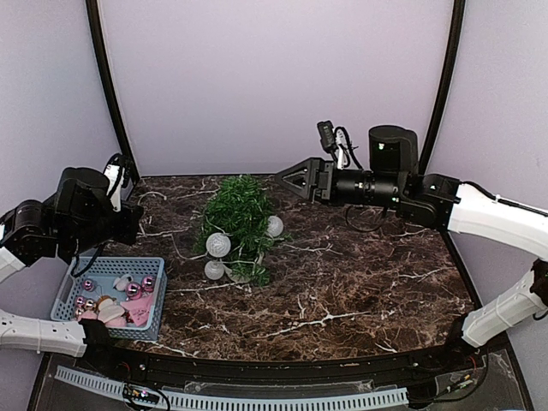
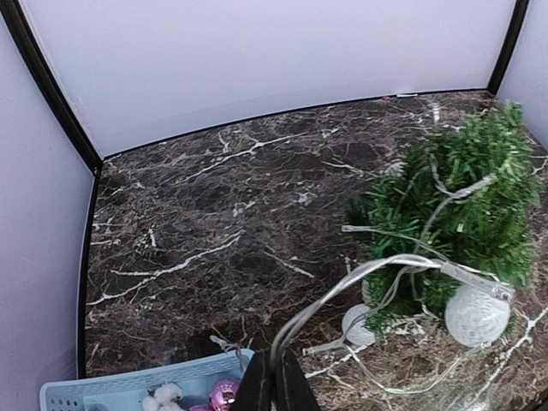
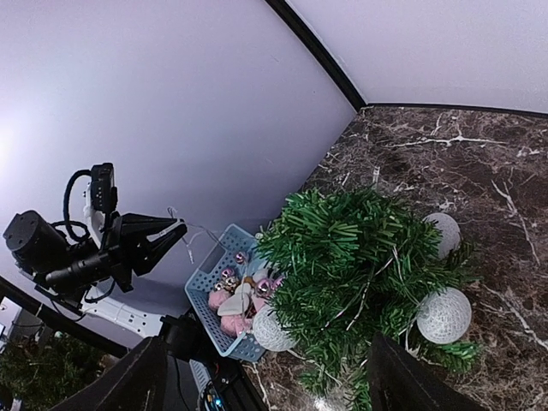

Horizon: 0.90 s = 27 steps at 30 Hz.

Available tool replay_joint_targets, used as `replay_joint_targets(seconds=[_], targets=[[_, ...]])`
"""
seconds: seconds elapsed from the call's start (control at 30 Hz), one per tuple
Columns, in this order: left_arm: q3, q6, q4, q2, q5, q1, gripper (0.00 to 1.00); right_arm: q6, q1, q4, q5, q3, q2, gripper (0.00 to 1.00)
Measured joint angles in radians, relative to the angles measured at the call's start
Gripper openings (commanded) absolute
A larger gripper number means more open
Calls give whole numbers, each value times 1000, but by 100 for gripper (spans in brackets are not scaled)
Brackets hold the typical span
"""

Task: Decorate the small christmas tree
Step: Wrap the side of the string light in the gap of the branches.

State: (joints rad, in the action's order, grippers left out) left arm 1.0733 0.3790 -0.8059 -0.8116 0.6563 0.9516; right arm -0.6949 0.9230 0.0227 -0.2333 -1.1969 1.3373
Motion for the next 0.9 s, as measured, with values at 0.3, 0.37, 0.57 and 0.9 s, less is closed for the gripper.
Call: replay_joint_targets(seconds=[0.3,0.37,0.57,0.9], targets=[[-130,-117,142,-12,-134,-316,0,25,0,40,2,-4,0,83],[-153,-142,185,-29,-166,-363,0,45,0,63,2,-23,3,84],[-119,-241,348,-168,-262,-475,0,147,0,125,13,-176,74,86],[33,-423,624,-446,-490,-575,0,305,-55,158,-65,-420,320,85]])
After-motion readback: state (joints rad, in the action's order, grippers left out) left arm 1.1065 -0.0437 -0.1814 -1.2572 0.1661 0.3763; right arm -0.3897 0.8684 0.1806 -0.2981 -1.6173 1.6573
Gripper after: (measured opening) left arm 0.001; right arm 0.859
